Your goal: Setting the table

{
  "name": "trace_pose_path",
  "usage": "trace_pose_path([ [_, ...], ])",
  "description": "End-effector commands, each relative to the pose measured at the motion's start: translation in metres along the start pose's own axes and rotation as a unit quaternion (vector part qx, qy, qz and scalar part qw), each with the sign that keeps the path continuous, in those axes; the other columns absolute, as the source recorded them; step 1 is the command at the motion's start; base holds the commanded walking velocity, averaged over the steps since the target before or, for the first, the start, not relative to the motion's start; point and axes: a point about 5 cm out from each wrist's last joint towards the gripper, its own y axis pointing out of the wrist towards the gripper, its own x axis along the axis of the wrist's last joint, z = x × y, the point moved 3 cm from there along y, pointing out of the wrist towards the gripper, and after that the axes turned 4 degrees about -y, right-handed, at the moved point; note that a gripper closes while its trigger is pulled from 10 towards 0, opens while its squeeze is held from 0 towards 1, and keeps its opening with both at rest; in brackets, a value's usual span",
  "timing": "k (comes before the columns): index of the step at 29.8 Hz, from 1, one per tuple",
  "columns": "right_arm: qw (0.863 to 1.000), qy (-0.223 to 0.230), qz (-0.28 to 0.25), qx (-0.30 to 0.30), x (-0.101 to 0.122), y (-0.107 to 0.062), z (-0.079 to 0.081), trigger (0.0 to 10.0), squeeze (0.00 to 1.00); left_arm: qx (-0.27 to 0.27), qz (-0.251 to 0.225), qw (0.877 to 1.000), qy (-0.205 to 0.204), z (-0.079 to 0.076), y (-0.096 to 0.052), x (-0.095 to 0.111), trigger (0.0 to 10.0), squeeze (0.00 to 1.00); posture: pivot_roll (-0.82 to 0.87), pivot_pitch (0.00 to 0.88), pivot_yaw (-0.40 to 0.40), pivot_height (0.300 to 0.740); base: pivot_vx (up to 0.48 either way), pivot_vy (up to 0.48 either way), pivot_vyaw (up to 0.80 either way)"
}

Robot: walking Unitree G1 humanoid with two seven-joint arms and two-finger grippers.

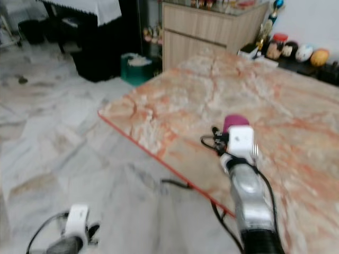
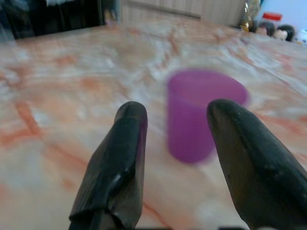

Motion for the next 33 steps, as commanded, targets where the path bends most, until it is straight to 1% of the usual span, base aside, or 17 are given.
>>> trace_pose_path([
  [1, 0.999, -0.02, -0.027, 0.035, 0.02, -0.003, 0.002, 10.0, 0.0, 0.012, 0.013, 1.0, -0.002, 0.01, -0.003, -0.008, 10.0, 0.0, 0.02, 0.0, -0.041, 0.727, 0.0, 0.0, 0.0],
  [2, 0.996, -0.044, -0.031, 0.064, 0.024, -0.008, 0.0, 10.0, 0.0, 0.012, 0.014, 1.0, -0.002, 0.011, -0.003, -0.008, 10.0, 0.0, 0.01, 0.0, -0.041, 0.727, 0.0, 0.0, 0.0],
  [4, 0.994, -0.064, -0.031, 0.082, 0.027, -0.013, -0.003, 10.0, 0.0, 0.013, 0.014, 1.0, -0.002, 0.011, -0.003, -0.009, 10.0, 0.0, 0.01, 0.0, -0.041, 0.727, 0.0, 0.0, 0.0],
  [5, 0.987, -0.102, -0.02, 0.126, 0.026, -0.02, -0.006, 10.0, 0.0, 0.013, 0.016, 1.0, -0.001, 0.011, -0.003, -0.009, 10.0, 0.0, 0.01, 0.0, -0.041, 0.727, 0.0, 0.0, 0.0],
  [6, 0.979, -0.123, 0.002, 0.165, 0.023, -0.028, -0.01, 10.0, 0.0, 0.013, 0.017, 1.0, -0.002, 0.012, -0.003, -0.01, 10.0, 0.0, 0.0, 0.0, -0.038, 0.727, 0.0, 0.0, 0.0],
  [8, 0.974, -0.131, 0.018, 0.182, 0.021, -0.033, -0.015, 10.0, 0.0, 0.013, 0.017, 1.0, -0.002, 0.012, -0.003, -0.01, 10.0, 0.0, 0.0, 0.0, -0.037, 0.727, 0.0, 0.0, 0.0],
  [10, 0.967, -0.118, 0.044, 0.222, 0.02, -0.043, -0.021, 10.0, 0.0, 0.011, 0.018, 1.0, -0.002, 0.011, -0.003, -0.01, 10.0, 0.0, 0.0, 0.0, -0.035, 0.727, 0.0, 0.0, 0.0],
  [13, 0.955, -0.116, 0.069, 0.263, 0.017, -0.054, -0.023, 10.0, 0.0, 0.01, 0.019, 1.0, -0.002, 0.011, -0.003, -0.01, 10.0, 0.0, 0.0, 0.0, -0.034, 0.727, 0.0, 0.0, 0.0],
  [14, 0.947, -0.124, 0.084, 0.283, 0.013, -0.06, -0.024, 10.0, 0.0, 0.009, 0.02, 1.0, -0.002, 0.011, -0.003, -0.01, 10.0, 0.0, 0.0, 0.0, -0.034, 0.727, 0.0, 0.0, 0.0],
  [15, 0.937, -0.129, 0.108, 0.307, 0.007, -0.069, -0.027, 10.0, 0.0, 0.008, 0.02, 1.0, -0.002, 0.01, -0.003, -0.01, 10.0, 0.0, 0.0, 0.0, -0.034, 0.727, 0.0, 0.0, 0.0],
  [16, 0.935, -0.125, 0.124, 0.308, 0.003, -0.072, -0.031, 10.0, 0.0, 0.008, 0.019, 1.0, -0.003, 0.01, -0.003, -0.009, 10.0, 0.0, -0.01, 0.0, -0.031, 0.727, 0.0, 0.0, 0.0],
  [18, 0.94, -0.114, 0.133, 0.293, -0.001, -0.072, -0.038, 10.0, 0.0, 0.007, 0.019, 1.0, -0.003, 0.01, -0.003, -0.009, 10.0, 0.0, -0.01, 0.0, -0.031, 0.727, 0.0, 0.0, 0.0],
  [19, 0.943, -0.093, 0.148, 0.283, -0.006, -0.072, -0.041, 10.0, 0.0, 0.007, 0.019, 1.0, -0.003, 0.01, -0.003, -0.009, 10.0, 0.0, -0.01, 0.0, -0.03, 0.727, 0.0, 0.0, 0.0],
  [22, 0.939, -0.081, 0.167, 0.291, -0.015, -0.076, -0.039, 10.0, 0.0, 0.006, 0.02, 1.0, -0.002, 0.01, -0.003, -0.009, 10.0, 0.0, -0.01, 0.0, -0.03, 0.727, 0.0, 0.0, 0.0],
  [25, 0.939, -0.063, 0.181, 0.286, -0.025, -0.077, -0.035, 10.0, 0.0, 0.006, 0.019, 1.0, -0.003, 0.01, -0.003, -0.008, 10.0, 0.0, 0.0, 0.0, -0.025, 0.727, 0.0, 0.0, 0.0],
  [28, 0.941, -0.06, 0.21, 0.257, -0.037, -0.074, -0.041, 10.0, 0.0, 0.006, 0.02, 1.0, -0.002, 0.01, -0.003, -0.008, 10.0, 0.0, 0.0, 0.0, -0.024, 0.727, 0.0, 0.0, 0.0],
  [33, 0.947, -0.049, 0.22, 0.23, -0.044, -0.071, -0.045, 10.0, 0.0, 0.006, 0.023, 1.0, -0.002, 0.01, -0.003, -0.01, 10.0, 0.0, 0.0, 0.0, -0.023, 0.727, 0.0, 0.0, 0.0],
])
